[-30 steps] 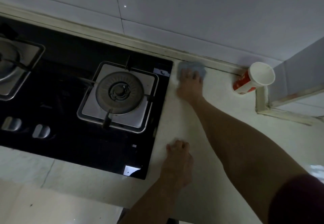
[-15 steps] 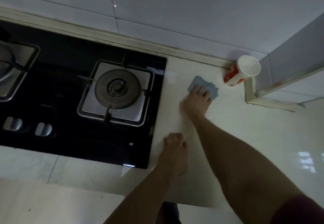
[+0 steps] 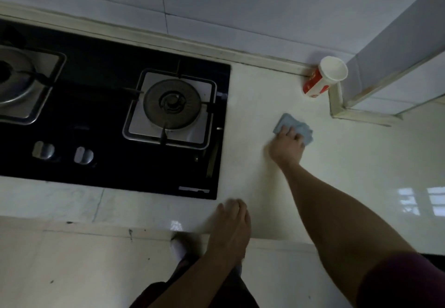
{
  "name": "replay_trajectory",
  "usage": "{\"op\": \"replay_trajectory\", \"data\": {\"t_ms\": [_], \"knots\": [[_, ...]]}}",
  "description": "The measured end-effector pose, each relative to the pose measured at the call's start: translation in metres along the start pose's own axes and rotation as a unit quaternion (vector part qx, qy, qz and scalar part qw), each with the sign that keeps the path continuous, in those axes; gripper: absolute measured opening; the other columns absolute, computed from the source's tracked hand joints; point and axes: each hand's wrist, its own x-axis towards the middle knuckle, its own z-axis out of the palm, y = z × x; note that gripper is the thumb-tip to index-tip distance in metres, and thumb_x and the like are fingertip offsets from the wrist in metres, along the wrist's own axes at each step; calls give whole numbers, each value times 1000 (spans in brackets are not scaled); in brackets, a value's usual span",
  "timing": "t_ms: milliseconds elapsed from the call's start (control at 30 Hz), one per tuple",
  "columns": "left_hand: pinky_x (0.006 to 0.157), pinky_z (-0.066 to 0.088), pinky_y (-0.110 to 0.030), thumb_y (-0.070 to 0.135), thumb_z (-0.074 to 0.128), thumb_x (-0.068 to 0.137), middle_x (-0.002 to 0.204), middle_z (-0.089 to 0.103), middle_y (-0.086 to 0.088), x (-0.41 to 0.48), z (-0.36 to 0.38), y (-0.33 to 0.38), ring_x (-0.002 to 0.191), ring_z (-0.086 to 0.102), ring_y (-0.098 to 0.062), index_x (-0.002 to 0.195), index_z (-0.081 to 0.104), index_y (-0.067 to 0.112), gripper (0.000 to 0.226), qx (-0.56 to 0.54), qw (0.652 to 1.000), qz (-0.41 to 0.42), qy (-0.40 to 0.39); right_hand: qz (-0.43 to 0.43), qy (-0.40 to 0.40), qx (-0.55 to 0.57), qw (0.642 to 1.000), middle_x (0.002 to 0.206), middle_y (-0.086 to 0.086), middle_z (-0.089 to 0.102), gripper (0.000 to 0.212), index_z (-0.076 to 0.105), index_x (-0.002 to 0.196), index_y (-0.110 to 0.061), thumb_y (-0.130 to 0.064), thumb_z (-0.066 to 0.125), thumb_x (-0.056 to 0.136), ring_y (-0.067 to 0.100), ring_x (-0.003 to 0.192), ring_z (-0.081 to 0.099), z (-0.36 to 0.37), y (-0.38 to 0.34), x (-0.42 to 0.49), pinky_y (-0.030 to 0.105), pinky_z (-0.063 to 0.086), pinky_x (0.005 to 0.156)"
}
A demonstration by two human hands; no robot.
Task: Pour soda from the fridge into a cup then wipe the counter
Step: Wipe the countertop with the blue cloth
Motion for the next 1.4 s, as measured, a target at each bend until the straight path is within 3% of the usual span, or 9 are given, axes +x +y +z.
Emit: {"op": "replay_trajectory", "data": {"t_ms": [233,367,500,667,833,1000,1133,1233,1400], "knots": [[109,31,-55,28,51,93,146,29,-26,-19,16,-9,134,29,-40,140,35,-3,59,34,999,20,19,-329,40,-51,942,156,10,28,75,28,150,-15,-8,55,81,37,143,21,38,-4,-78,50,25,114],[113,25,-55,27,53,91,153,20,-25,-24,17,-13,140,22,-38,144,31,-3,64,2,999,38,17,-125,48,-31,991,153,16,31,67,31,148,-13,-11,54,85,42,137,31,31,76,-79,55,39,104],[115,21,-56,25,55,90,152,24,-24,-27,13,-11,140,23,-38,143,33,-1,64,-22,999,21,14,77,40,22,996,158,12,16,61,16,151,-15,-21,39,94,40,140,20,36,59,-102,53,25,113],[112,27,-50,30,55,88,143,36,-21,-33,11,-15,133,32,-35,137,42,0,59,-26,999,21,17,-181,44,0,983,155,14,27,70,28,149,-13,-15,55,85,42,140,22,57,-14,-149,55,27,111],[102,41,-44,36,59,79,130,53,-15,-40,21,-24,120,47,-30,122,59,6,52,-14,999,44,1,-340,35,-64,938,153,11,35,75,34,148,-14,-1,56,77,38,138,32,52,43,-149,48,33,110],[106,32,-41,19,53,89,131,50,-16,-42,19,-23,123,43,-32,126,52,3,41,-104,992,12,71,-40,49,-32,998,152,16,34,66,31,148,-10,-7,57,87,39,137,31,50,124,-189,52,37,106],[114,24,-41,16,48,93,143,40,-19,-47,17,-18,134,33,-33,135,43,0,46,-101,993,12,67,159,53,35,985,155,13,26,65,26,146,-12,-18,51,87,39,137,26,60,75,-213,49,29,109],[122,14,-39,18,47,95,157,23,-19,-48,22,-22,147,17,-31,144,35,-3,55,-105,993,21,41,66,47,37,996,157,14,23,75,24,149,-14,-20,59,83,40,140,23,68,25,-230,53,29,111],[121,17,-32,18,58,91,158,24,-14,-58,40,-33,149,15,-24,145,34,0,62,-187,979,-22,82,-179,33,59,982,157,10,25,75,31,149,-15,-19,64,82,38,144,21,90,-8,-266,55,19,116]]}}
